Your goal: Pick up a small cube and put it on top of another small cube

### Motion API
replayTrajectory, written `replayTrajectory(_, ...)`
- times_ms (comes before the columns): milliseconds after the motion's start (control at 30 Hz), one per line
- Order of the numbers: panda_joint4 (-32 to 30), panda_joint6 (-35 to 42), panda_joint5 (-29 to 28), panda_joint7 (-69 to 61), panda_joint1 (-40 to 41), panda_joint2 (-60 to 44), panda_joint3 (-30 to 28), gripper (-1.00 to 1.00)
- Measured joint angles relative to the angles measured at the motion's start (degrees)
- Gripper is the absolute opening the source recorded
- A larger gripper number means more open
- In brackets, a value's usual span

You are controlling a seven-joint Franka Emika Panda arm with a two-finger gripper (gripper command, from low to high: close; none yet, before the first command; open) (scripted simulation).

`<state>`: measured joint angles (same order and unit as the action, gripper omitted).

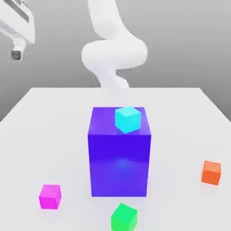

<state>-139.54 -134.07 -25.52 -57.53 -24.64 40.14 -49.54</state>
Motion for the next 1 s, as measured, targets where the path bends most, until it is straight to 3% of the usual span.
replayTrajectory(300, -2.3, -4.4, -6.2, -25.2, -12.6, -6.4, -16.8, 0.0)
replayTrajectory(533, -3.9, -8.4, -12.3, -43.2, -28.5, -11.0, -34.7, 0.0)
replayTrajectory(833, -4.0, -8.2, -31.6, -57.6, -52.8, -6.1, -60.5, 0.0)
replayTrajectory(967, -1.3, -9.9, -42.1, -53.5, -62.0, -0.3, -71.9, 0.0)
replayTrajectory(1000, -0.5, -10.4, -44.8, -51.9, -64.0, 1.4, -74.5, -1.0)
